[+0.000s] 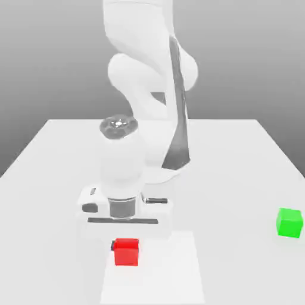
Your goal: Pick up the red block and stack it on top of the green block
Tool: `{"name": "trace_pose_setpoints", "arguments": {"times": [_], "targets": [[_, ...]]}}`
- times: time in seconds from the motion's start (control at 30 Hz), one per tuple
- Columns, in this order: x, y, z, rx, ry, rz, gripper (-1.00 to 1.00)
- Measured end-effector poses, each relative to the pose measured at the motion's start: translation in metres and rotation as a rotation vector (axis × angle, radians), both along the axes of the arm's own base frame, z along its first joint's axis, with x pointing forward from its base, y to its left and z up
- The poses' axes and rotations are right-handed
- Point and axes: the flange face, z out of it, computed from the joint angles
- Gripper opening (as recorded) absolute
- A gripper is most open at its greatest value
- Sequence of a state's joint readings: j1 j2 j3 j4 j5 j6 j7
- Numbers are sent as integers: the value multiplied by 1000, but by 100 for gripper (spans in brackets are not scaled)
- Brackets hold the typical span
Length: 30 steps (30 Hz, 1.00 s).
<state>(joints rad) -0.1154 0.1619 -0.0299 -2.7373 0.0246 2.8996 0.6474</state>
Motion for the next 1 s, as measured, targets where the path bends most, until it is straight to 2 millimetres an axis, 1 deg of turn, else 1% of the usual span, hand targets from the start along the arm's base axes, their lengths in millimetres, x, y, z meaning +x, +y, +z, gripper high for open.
{"name": "trace_pose_setpoints", "arguments": {"times": [0.1, 0.17, 0.27, 0.37, 0.43, 0.5, 0.6, 0.7, 0.8, 0.83, 0.9, 1.0], "targets": [[-1, 0, 29, 0, 1, 1, -100], [5, 33, 37, -1, 2, 59, -100], [11, 93, 43, -2, 5, 147, -100], [9, 154, 47, -3, 7, 230, -100], [3, 195, 51, -3, 7, 285, -100], [-8, 235, 54, -4, 7, 340, -100], [-32, 294, 60, -4, 7, 422, -100], [-65, 350, 66, -3, 4, 504, -100], [-105, 399, 73, -1, 1, 582, -100], [-108, 404, 71, 0, -1, 585, -100], [-105, 405, 63, 3, -4, 572, -100], [-104, 406, 43, 4, -6, 570, -100]]}}
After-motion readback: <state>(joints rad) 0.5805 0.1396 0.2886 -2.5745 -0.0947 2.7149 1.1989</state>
